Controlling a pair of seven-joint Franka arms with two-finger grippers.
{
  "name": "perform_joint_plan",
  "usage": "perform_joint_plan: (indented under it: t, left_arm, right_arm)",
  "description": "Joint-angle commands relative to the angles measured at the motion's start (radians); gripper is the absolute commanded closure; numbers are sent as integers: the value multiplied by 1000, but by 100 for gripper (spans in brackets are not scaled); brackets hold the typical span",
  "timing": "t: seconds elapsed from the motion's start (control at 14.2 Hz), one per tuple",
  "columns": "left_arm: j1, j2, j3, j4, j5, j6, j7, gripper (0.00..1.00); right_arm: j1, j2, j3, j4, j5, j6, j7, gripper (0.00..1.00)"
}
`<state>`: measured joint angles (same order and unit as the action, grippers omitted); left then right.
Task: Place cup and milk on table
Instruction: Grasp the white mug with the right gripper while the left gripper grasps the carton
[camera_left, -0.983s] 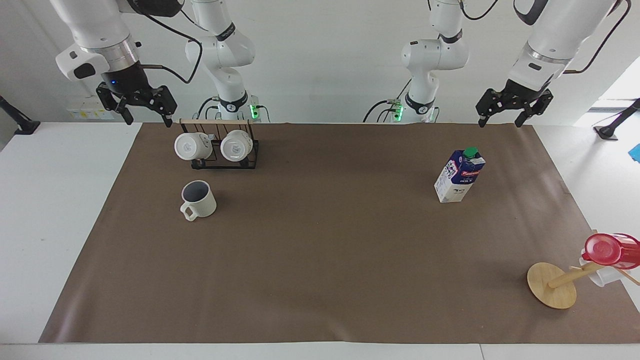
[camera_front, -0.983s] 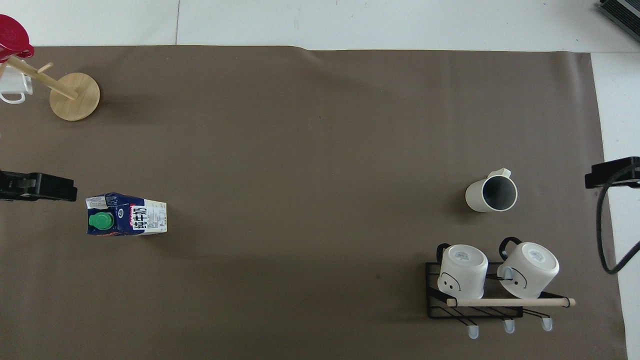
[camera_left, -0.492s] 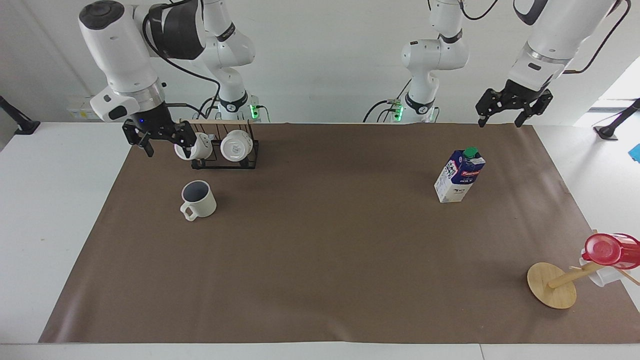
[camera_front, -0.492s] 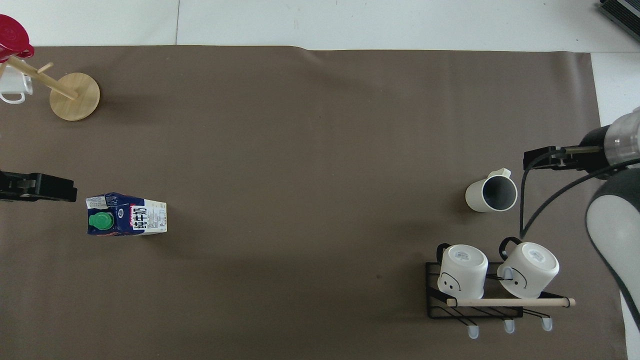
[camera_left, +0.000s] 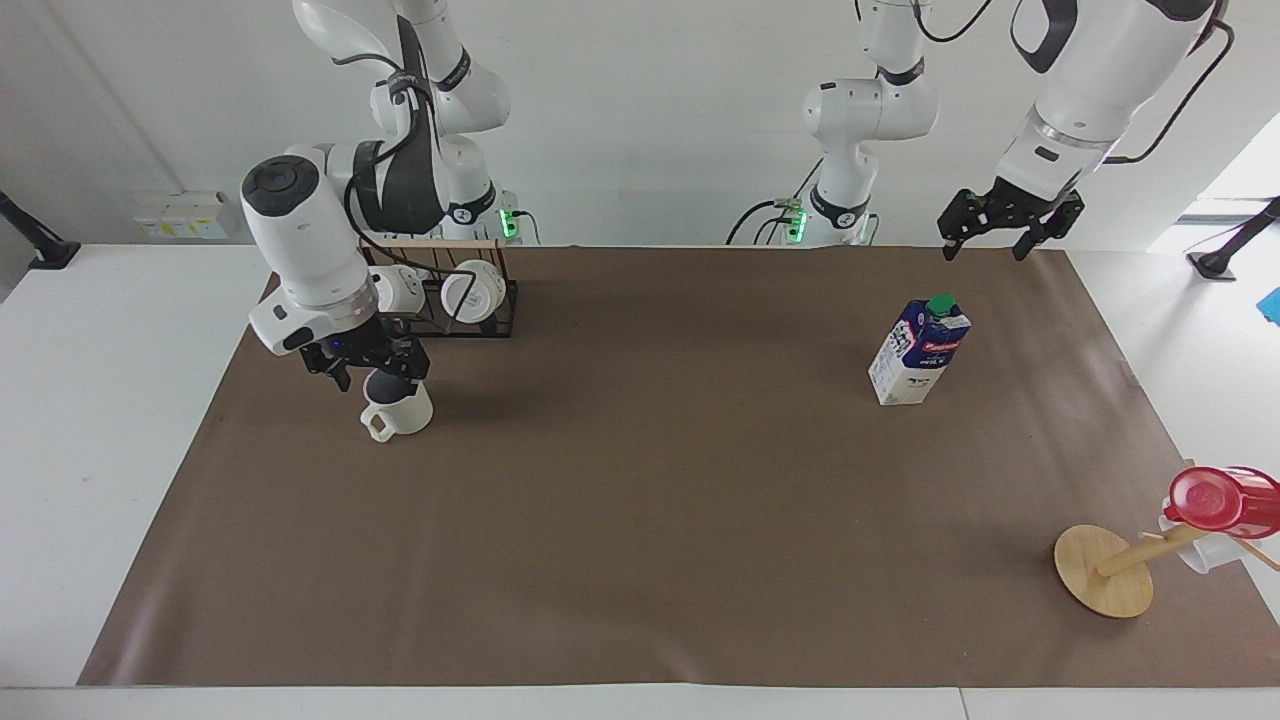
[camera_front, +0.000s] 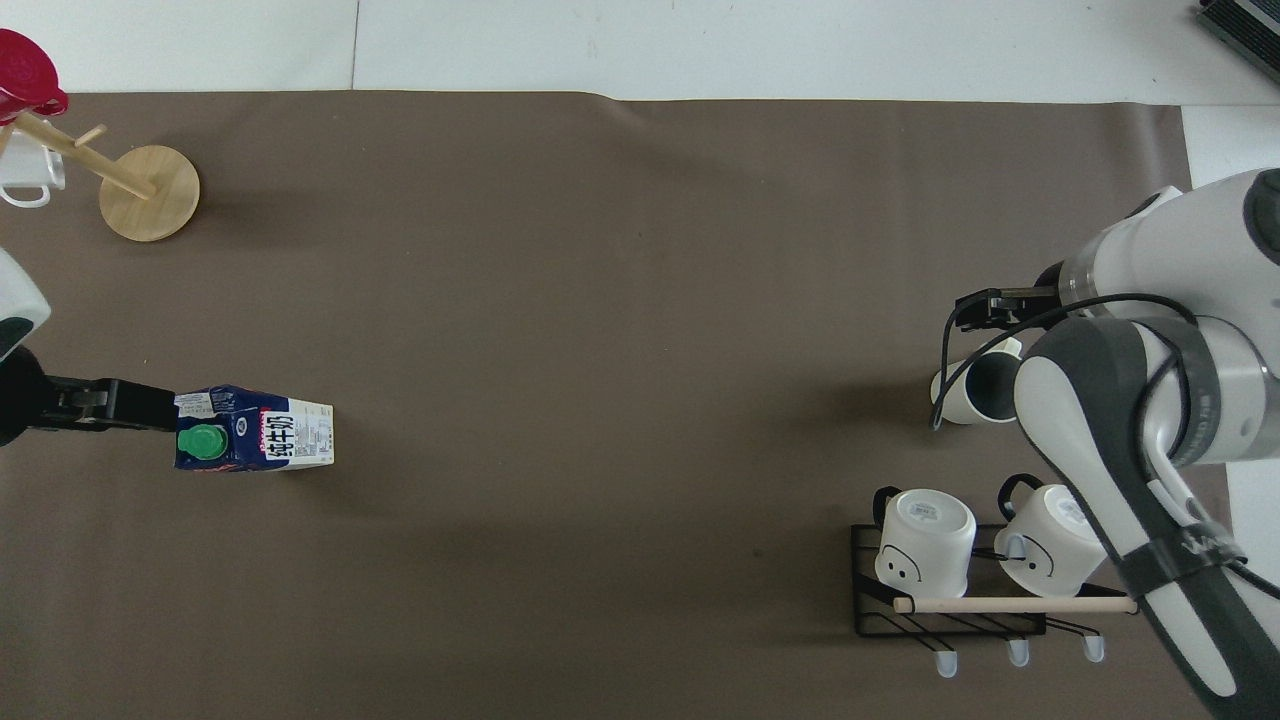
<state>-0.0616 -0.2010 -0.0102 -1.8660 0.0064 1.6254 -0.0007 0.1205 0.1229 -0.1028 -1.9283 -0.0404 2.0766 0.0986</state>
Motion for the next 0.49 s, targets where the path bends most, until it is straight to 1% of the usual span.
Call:
perform_joint_plan:
  t: [0.0,0.14,0.35,0.42]
  left_arm:
    - [9,-51,-2,-96,-13,89,16,0]
    - [0,-55,-4,-137,-13,142,16,0]
    - [-6,-89,-5,-260,-13,259,16,0]
    - [-7,-89,-5,-286,-13,295,18,0]
  right_arm:
    - [-4,-23,3,-124,0,103,29,0]
    - [-4,-32,3,-153,0,122,36,0]
    - [-2,-35,3,-162,2,122,44,0]
    - [-2,-35,3,-163,2,119,47,0]
